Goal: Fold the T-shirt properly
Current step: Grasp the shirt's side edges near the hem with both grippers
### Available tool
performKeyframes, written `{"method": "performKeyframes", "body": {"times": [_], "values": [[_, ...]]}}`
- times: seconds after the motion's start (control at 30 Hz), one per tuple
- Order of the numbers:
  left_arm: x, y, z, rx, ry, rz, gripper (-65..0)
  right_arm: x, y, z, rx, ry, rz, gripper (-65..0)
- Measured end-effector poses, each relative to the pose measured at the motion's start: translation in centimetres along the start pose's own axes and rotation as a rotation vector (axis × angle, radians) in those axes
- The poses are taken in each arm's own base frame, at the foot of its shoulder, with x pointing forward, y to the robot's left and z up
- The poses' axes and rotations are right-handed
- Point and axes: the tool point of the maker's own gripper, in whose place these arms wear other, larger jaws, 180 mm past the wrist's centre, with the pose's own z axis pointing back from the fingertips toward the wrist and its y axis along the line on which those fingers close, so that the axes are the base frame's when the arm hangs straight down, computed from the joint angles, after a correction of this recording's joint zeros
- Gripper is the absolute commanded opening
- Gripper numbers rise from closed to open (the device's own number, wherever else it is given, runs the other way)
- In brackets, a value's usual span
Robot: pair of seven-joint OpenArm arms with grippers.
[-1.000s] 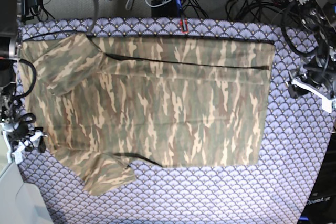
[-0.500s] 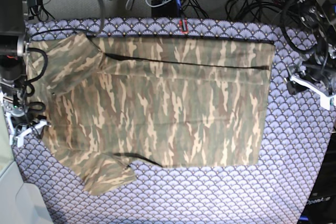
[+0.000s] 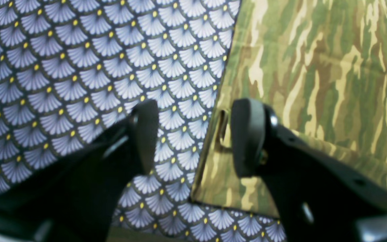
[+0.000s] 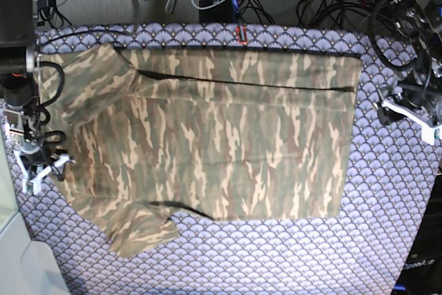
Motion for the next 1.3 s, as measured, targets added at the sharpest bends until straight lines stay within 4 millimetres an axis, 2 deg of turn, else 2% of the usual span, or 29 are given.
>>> {"method": "performKeyframes", "body": {"times": [0.2, 0.47, 0.57, 0.63, 0.8, 0.93, 1.1, 1.3], "values": [[0.0, 0.0, 0.0, 0.0, 0.0, 0.0, -31.1, -0.6, 0.9, -0.1, 0.026, 0.026, 0.066, -31.7], [-0.6, -0.8, -0.3, -0.02, 0.005, 0.021, -31.1, -1.0, 0.8, -0.1, 0.028, 0.057, 0.069, -32.8], [-0.9, -1.4, -0.5, -0.034, 0.008, 0.035, -31.1, -1.1, 1.8, 0.1, 0.102, 0.066, 0.066, -39.7], [-0.9, -1.4, -0.5, -0.033, 0.007, 0.035, -31.1, -1.3, 2.5, 0.2, 0.137, 0.074, 0.063, -47.2], [-0.3, -1.5, -0.5, -0.033, -0.005, 0.035, -31.1, -1.3, 2.7, 0.1, 0.142, 0.087, 0.072, -64.6], [0.9, -1.8, -0.7, -0.04, -0.026, 0.038, -30.9, -1.2, 2.4, 0.2, 0.143, 0.088, 0.07, -65.0], [4.0, -2.5, -1.1, -0.063, -0.093, 0.047, -30.9, -0.8, 2.2, 0.3, 0.144, 0.089, 0.087, -65.0], [3.7, -2.6, -1.2, -0.063, -0.084, 0.051, -30.9, 1.3, 0.6, 0.8, 0.13, 0.051, 0.137, -65.0]]}}
